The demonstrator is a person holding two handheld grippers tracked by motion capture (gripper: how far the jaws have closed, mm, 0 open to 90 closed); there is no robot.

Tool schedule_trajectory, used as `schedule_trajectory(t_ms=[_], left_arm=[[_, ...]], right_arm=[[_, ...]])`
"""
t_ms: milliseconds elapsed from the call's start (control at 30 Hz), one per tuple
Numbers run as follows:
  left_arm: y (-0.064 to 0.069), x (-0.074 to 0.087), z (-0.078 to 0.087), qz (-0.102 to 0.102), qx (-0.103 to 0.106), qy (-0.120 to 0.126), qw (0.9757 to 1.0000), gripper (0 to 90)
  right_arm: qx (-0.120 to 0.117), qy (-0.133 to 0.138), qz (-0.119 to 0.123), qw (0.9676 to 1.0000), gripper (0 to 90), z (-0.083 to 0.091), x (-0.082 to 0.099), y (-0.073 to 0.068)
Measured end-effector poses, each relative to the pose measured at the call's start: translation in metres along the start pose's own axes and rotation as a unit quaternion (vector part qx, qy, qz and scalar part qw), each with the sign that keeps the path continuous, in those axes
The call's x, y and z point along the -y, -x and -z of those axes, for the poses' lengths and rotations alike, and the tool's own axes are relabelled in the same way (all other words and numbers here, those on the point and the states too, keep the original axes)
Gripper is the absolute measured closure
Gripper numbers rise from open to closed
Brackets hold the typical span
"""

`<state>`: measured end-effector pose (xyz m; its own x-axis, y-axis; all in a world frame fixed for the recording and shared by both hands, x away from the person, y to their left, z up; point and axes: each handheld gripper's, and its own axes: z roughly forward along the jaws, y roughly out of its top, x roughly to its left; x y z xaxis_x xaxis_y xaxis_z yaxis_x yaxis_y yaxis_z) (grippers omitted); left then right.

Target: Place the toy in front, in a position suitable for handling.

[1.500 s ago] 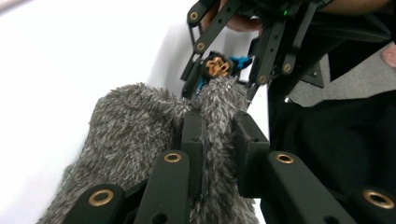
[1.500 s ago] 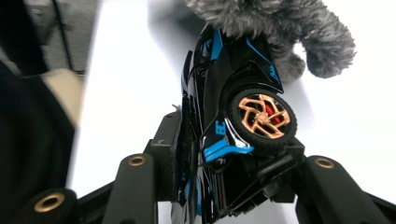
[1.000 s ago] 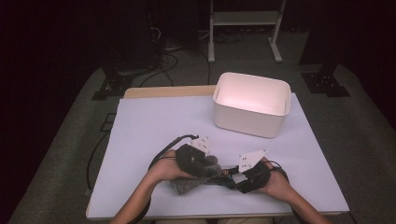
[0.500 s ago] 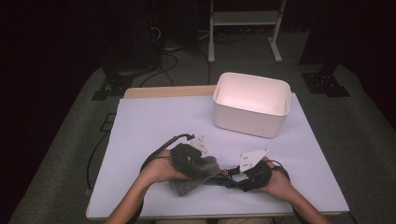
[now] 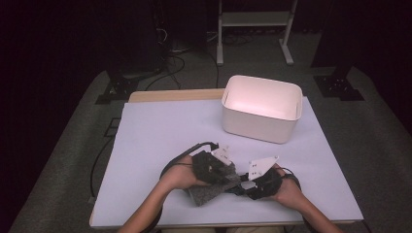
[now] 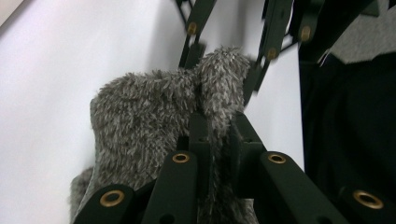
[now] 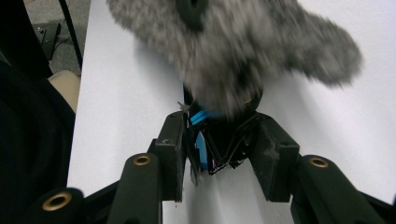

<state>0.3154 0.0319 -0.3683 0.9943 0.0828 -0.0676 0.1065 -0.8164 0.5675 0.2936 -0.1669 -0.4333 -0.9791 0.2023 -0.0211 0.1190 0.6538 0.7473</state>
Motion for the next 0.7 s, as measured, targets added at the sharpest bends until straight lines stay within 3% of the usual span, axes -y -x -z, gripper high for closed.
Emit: schedule_trajectory(t_ms=[100, 200, 333, 667, 700], left_arm=[[0.0, -0.008, -0.007, -0.008, 0.007, 0.006, 0.9999, 81.2], [-0.002, -0.007, -0.008, -0.003, 0.013, 0.007, 0.9999, 81.5], [-0.004, -0.001, -0.002, -0.007, 0.0, -0.006, 1.0, 82.3], [-0.009, 0.043, 0.029, 0.035, -0.016, 0.008, 0.9992, 82.2], [-0.009, 0.052, 0.037, 0.041, -0.025, 0.007, 0.9988, 82.2]], right_arm=[[-0.004, 0.003, -0.01, 0.9999, 57.3, 0.0, 0.001, 0.001], [-0.006, 0.004, -0.012, 0.9999, 57.3, 0.0, 0.002, 0.002], [-0.006, 0.005, -0.011, 0.9999, 57.3, 0.0, 0.002, 0.002], [-0.003, 0.004, 0.003, 1.0, 57.2, -0.001, 0.001, 0.003], [-0.002, 0.003, 0.0, 1.0, 57.1, -0.001, 0.001, 0.002]])
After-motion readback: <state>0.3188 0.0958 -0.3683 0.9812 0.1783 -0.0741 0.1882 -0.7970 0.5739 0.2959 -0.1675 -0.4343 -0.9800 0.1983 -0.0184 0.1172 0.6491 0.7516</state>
